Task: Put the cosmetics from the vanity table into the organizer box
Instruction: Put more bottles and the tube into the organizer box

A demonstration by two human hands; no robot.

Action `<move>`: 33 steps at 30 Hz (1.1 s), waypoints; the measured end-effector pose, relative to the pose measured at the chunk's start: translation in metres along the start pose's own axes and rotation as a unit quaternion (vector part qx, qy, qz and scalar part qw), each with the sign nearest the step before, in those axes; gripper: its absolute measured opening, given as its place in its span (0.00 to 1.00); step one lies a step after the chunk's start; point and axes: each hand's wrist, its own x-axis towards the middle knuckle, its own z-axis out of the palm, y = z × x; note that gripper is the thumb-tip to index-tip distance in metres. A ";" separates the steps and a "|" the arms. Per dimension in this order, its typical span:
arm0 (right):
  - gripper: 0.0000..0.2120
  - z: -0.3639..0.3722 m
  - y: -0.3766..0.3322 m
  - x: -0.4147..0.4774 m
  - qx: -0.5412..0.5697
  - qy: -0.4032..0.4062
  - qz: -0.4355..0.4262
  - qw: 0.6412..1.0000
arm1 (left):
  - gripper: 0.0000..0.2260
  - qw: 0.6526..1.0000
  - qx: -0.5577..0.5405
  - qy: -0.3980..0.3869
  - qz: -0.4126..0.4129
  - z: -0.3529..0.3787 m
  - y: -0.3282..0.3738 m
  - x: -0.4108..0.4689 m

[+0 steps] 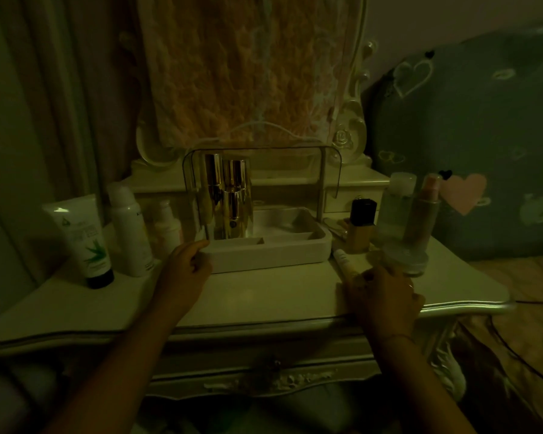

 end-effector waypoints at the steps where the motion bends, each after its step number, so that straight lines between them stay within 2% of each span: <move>1: 0.13 -0.001 0.002 -0.001 0.011 0.008 -0.002 1.000 | 0.16 1.000 0.002 0.000 0.001 0.000 -0.001 0.000; 4: 0.10 -0.006 0.010 -0.005 0.053 0.035 -0.013 0.998 | 0.16 1.000 0.002 -0.004 -0.002 0.000 -0.002 0.002; 7: 0.11 -0.009 0.015 -0.008 0.143 0.050 -0.032 0.988 | 0.17 1.000 0.001 -0.003 -0.006 0.001 -0.002 0.003; 16: 0.04 -0.020 0.000 -0.001 0.350 0.083 -0.127 0.924 | 0.17 1.000 0.005 -0.007 -0.008 0.001 -0.002 0.003; 18: 0.03 -0.023 -0.011 0.004 0.400 0.055 -0.131 0.905 | 0.16 1.000 0.005 -0.003 -0.009 0.001 -0.002 0.002; 22: 0.06 -0.023 -0.036 0.018 0.495 -0.062 -0.143 0.855 | 0.16 1.000 0.006 -0.006 -0.008 0.002 -0.001 0.001; 25: 0.03 -0.016 -0.058 0.030 0.483 -0.115 -0.160 0.853 | 0.16 1.000 0.002 -0.001 -0.012 0.002 -0.001 0.001; 28: 0.05 -0.007 -0.082 0.040 0.465 -0.161 -0.184 0.851 | 0.16 1.000 -0.025 -0.008 -0.013 0.001 0.000 0.000; 30: 0.03 -0.004 -0.100 0.044 0.425 -0.174 -0.213 0.863 | 0.16 0.999 -0.039 -0.012 -0.015 0.000 0.000 0.000; 33: 0.04 -0.001 -0.129 0.051 0.379 -0.178 -0.258 0.871 | 0.16 0.999 -0.049 -0.015 -0.017 0.000 0.000 -0.001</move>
